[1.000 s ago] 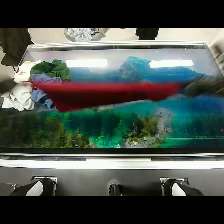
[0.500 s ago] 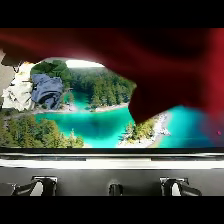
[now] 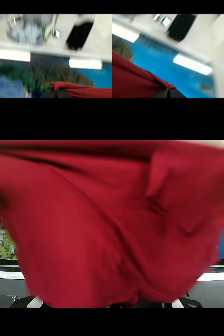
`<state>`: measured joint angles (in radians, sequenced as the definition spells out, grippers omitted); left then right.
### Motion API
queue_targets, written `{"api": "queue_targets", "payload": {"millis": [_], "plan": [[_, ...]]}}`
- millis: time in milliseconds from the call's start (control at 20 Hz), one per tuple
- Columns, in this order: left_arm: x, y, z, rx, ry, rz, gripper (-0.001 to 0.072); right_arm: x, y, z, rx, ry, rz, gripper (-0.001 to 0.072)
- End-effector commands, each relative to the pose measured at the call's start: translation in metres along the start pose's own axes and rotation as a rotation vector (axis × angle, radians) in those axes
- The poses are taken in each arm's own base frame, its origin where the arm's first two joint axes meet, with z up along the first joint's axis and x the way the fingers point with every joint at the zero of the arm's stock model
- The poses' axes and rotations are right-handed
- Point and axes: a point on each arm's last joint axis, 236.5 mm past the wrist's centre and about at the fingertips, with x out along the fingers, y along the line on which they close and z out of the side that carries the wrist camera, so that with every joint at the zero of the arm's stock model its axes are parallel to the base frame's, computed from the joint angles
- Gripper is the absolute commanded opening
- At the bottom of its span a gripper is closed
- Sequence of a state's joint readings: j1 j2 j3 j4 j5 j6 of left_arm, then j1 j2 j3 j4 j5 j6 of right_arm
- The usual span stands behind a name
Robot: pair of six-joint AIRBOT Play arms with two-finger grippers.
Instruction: Fold the shirts.
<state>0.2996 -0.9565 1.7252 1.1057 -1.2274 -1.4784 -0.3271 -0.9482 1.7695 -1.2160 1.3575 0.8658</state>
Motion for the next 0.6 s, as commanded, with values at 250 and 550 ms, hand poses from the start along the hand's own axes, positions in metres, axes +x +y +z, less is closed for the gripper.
{"api": "queue_targets", "payload": {"millis": [250, 550], "plan": [[0.234, 0.083, -0.27, -0.225, 0.779, -0.064, 0.0029, 0.3, 0.08, -0.138, 0.261, 0.376, 0.341, 0.0041], [0.288, 0.083, -0.301, -0.341, 0.787, -0.111, 0.0029, 0.371, 0.082, -0.138, 0.542, 0.259, 0.294, 0.0042]]}}
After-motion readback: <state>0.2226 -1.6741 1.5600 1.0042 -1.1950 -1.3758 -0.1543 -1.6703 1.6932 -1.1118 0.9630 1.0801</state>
